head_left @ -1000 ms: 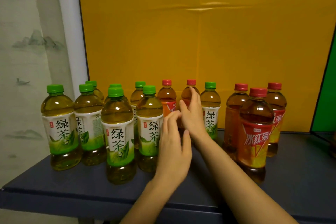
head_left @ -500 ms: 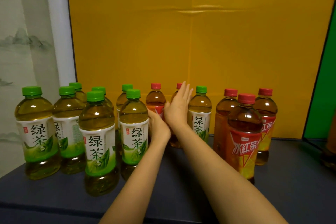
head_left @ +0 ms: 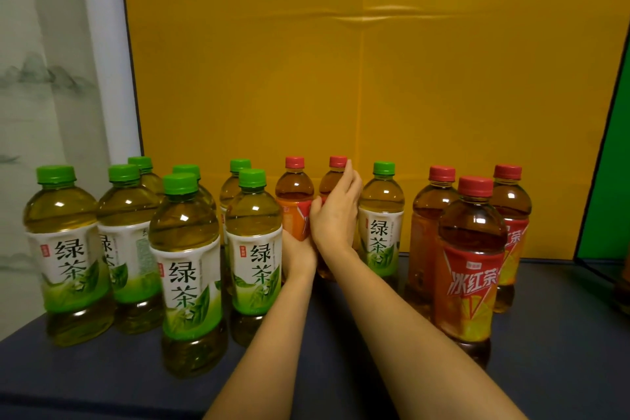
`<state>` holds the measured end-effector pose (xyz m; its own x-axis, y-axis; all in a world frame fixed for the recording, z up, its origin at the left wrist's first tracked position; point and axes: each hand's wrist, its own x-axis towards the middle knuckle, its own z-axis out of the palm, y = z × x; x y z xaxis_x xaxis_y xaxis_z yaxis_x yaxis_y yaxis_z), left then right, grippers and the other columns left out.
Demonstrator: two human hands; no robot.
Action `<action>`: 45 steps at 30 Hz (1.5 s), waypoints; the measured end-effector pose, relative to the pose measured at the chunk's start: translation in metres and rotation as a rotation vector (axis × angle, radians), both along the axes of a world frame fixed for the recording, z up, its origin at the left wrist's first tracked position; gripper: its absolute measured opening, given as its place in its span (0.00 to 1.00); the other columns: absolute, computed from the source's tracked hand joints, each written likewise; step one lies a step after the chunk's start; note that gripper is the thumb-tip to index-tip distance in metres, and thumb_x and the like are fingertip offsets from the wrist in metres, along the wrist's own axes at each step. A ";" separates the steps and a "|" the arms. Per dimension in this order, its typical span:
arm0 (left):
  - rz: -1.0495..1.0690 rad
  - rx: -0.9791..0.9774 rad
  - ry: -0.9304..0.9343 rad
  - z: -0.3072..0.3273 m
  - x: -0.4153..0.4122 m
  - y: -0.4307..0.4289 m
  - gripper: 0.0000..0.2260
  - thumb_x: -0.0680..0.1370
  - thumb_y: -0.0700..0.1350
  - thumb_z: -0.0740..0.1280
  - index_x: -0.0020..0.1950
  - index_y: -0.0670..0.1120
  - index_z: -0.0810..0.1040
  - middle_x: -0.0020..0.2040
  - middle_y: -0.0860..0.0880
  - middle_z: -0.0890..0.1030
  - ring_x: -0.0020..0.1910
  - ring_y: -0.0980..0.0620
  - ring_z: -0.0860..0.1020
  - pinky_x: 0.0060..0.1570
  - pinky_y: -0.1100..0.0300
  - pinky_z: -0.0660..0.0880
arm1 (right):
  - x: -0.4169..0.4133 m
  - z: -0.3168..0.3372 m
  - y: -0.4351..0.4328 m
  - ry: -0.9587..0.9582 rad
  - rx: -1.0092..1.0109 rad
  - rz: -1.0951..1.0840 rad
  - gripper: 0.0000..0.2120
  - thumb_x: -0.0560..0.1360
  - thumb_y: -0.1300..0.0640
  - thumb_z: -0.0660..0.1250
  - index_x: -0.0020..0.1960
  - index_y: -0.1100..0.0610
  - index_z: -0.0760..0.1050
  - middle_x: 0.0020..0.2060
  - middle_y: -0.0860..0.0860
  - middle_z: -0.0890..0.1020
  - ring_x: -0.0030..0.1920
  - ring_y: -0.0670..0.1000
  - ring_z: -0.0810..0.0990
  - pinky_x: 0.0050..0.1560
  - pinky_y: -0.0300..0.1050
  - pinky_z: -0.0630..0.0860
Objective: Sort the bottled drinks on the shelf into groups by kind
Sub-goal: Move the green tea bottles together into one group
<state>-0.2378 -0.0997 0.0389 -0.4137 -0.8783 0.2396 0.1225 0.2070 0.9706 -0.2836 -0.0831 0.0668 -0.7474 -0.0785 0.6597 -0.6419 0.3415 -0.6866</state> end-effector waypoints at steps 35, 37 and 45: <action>-0.090 -0.096 0.267 0.029 0.022 0.012 0.31 0.74 0.47 0.70 0.71 0.43 0.59 0.67 0.47 0.71 0.65 0.48 0.71 0.67 0.58 0.65 | 0.036 0.046 0.040 -0.064 -0.235 0.251 0.33 0.73 0.57 0.69 0.73 0.53 0.57 0.68 0.54 0.68 0.69 0.54 0.65 0.66 0.49 0.65; -0.102 -0.086 0.254 0.033 0.022 0.014 0.32 0.73 0.48 0.70 0.71 0.42 0.58 0.67 0.42 0.71 0.64 0.44 0.72 0.66 0.48 0.69 | 0.039 0.050 0.044 -0.041 -0.258 0.250 0.33 0.73 0.58 0.69 0.72 0.53 0.57 0.68 0.54 0.68 0.69 0.54 0.65 0.66 0.50 0.64; -0.031 -0.166 0.165 0.052 0.022 0.021 0.26 0.74 0.49 0.69 0.64 0.39 0.62 0.62 0.40 0.72 0.59 0.44 0.74 0.52 0.56 0.71 | 0.045 0.065 0.055 -0.005 -0.334 0.216 0.34 0.71 0.58 0.71 0.72 0.55 0.58 0.67 0.55 0.69 0.68 0.54 0.68 0.66 0.56 0.67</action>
